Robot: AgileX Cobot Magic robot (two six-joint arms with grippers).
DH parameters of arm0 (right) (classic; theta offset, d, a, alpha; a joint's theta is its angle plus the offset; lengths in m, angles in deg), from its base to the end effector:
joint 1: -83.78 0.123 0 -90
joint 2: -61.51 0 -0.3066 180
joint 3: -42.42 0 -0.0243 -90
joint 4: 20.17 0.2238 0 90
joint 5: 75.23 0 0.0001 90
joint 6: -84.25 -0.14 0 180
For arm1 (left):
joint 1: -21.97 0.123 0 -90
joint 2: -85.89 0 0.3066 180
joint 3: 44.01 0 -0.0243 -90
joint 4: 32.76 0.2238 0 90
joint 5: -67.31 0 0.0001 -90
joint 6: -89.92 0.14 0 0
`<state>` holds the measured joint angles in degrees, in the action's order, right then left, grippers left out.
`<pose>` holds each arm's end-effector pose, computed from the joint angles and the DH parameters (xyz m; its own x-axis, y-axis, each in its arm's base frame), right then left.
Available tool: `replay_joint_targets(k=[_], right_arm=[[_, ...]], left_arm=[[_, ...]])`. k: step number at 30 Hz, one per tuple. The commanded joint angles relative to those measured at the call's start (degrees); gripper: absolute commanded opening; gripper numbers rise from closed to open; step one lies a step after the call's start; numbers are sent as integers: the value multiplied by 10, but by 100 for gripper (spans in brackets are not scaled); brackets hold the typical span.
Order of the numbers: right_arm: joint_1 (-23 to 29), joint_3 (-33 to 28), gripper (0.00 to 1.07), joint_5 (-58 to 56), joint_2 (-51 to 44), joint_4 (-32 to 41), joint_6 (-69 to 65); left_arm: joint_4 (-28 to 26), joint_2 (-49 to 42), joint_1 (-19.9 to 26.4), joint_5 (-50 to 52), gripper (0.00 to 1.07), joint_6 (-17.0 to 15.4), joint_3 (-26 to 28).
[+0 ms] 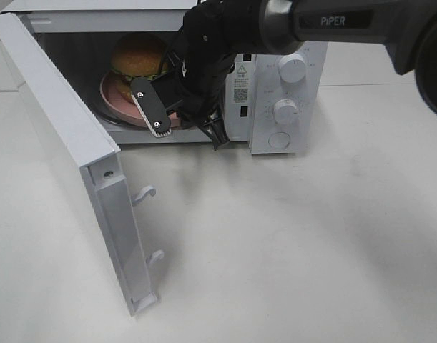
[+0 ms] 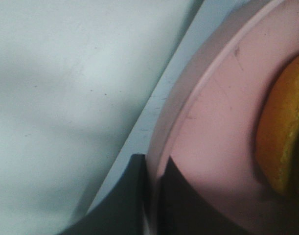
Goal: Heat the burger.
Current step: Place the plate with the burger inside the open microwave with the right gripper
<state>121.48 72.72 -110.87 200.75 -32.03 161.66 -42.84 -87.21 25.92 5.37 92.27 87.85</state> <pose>0.4323 0.3129 0.1610 0.5183 -0.8526 0.0670 -0.6672 -0.4521 -0.5920 -0.0097 -0.0224 0.2459 -0.4494 -0.0730 -0.8904 0.0507 0.9930 -0.1070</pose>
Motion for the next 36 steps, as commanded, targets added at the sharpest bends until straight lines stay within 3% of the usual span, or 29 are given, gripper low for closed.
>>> replay_joint_targets(k=[1,3,13,19,24,26,27,31,36], right_arm=[[-2,34,0,21,6,-9,-13],[-2,68,0,19,26,-9,-13],[-3,121,1,17,69,-21,-15],[-6,121,7,21,73,-24,-21],[-10,121,20,21,74,-21,-28],[-10,121,33,17,74,-20,-31],[-10,121,33,17,74,-20,-31],[-10,120,50,14,74,-19,-48],[-10,107,62,13,66,-5,-48]], left_arm=[[-1,-3,-1,9,100,-1,-1],[-1,-3,-1,9,100,-1,-1],[-1,-3,-1,9,100,-1,-1],[-1,-3,-1,9,100,-1,-1],[-1,-3,-1,9,100,-1,-1],[-1,-3,-1,9,100,-1,-1],[-1,-3,-1,9,100,-1,-1],[-1,-3,-1,9,100,-1,-1],[-1,-3,-1,9,100,-1,-1]])
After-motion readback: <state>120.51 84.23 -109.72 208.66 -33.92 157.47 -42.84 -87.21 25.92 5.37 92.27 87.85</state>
